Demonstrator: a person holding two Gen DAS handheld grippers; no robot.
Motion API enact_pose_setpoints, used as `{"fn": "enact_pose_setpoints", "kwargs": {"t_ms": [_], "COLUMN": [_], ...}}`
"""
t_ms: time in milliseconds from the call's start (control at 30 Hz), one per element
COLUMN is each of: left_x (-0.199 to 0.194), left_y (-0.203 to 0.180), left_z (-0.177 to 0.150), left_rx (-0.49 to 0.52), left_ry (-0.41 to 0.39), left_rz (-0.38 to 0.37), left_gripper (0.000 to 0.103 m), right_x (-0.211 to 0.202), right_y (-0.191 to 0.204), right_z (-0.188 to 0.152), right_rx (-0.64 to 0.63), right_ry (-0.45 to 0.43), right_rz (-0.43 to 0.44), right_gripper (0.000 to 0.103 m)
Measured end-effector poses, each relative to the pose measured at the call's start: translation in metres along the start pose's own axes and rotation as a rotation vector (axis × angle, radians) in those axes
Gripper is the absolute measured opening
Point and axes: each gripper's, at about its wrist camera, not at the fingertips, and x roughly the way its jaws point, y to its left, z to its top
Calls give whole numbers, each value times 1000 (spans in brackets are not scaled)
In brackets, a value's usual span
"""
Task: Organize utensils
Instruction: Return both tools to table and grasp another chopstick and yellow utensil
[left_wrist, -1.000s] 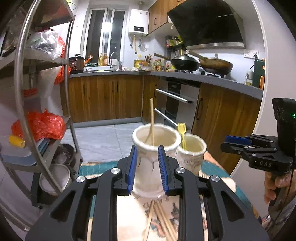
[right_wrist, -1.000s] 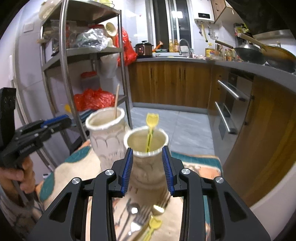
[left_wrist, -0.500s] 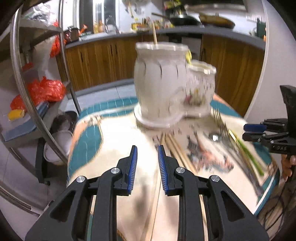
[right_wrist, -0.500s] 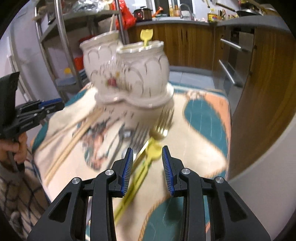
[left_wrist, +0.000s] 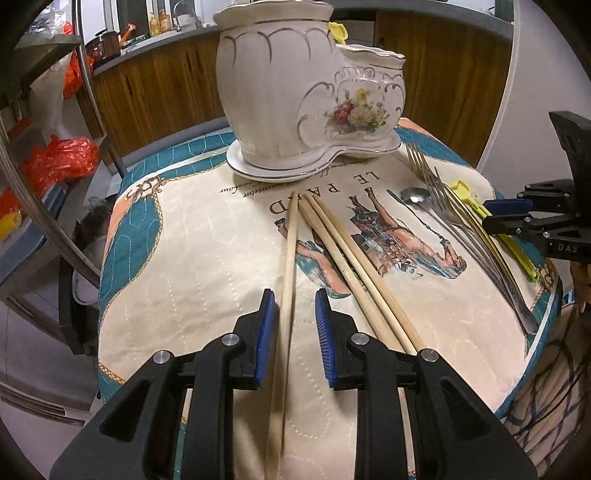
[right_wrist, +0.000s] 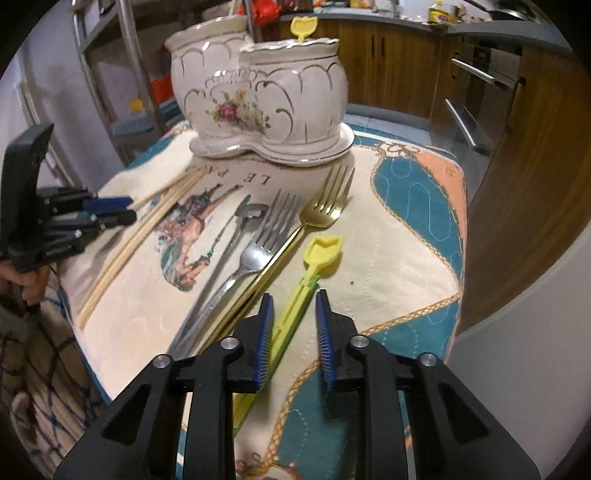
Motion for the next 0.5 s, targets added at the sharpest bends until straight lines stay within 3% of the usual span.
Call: {"fn": "enact_pose_setpoints", "kwargs": {"t_ms": [300, 500], "left_x": [2, 8], "left_y": [3, 8], "left_z": [11, 22], "left_rx": [98, 162], "left_ry": [153, 293], "left_rz": [-44, -99], "left_gripper": [23, 23], "right_x": [9, 22], "right_y": [7, 4], "right_z": [26, 40], "right_rx": [-192, -207], "right_ry": [279, 444], "right_rz": [-43, -13], "right_gripper": [24, 24]}}
